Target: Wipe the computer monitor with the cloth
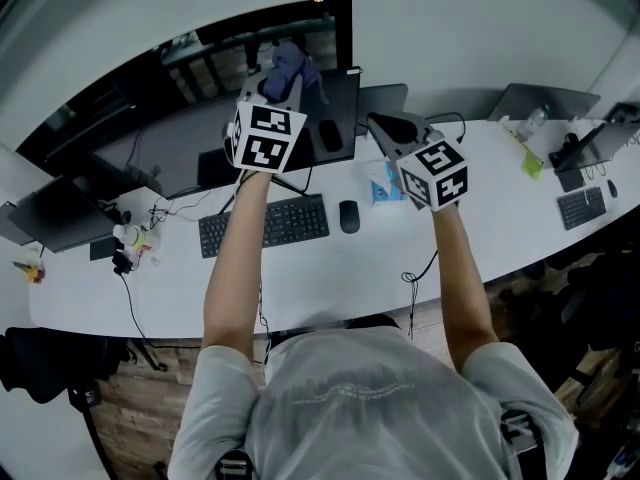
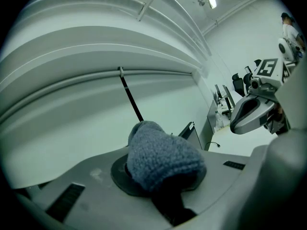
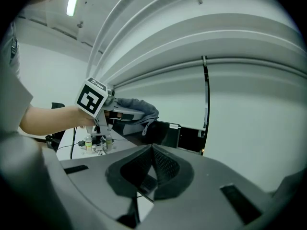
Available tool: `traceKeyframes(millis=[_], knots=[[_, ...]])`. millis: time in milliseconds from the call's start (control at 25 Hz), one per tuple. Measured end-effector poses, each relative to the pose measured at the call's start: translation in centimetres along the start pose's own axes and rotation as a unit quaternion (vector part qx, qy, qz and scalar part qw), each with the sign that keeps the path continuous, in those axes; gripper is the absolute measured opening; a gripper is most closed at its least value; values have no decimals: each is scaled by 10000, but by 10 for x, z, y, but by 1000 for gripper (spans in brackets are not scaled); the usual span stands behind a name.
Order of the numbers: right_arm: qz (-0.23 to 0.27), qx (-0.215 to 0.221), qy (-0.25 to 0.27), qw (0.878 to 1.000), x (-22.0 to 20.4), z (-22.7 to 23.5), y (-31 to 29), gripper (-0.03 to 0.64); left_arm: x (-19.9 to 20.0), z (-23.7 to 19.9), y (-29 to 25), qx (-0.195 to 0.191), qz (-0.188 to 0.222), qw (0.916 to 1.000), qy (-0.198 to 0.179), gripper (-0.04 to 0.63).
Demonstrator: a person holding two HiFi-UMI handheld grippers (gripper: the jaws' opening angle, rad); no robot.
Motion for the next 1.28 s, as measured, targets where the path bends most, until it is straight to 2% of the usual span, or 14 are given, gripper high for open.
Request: traceKeyframes(millis=[440,680,1280], knots=[[-87,-141,131,9998,11,-66,-45,2,-31,-59,55,39,105,9997,239,51],[-75,-180,80,9998,18,-111,-77,2,-51,-98,88,54,120,9996,243,50],[-82,7,43,10000,28,-223,-158,2,-112,-214,190,453,29,9987,228,51]])
Point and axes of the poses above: the fingertips, and each gripper's own axes: y backward along the fingers, z to its right, x out of its top, the point moved 4 cm from there along y, backward along the fingers, and after that the axes turned 9 degrees about z, right-handed, at the moved point
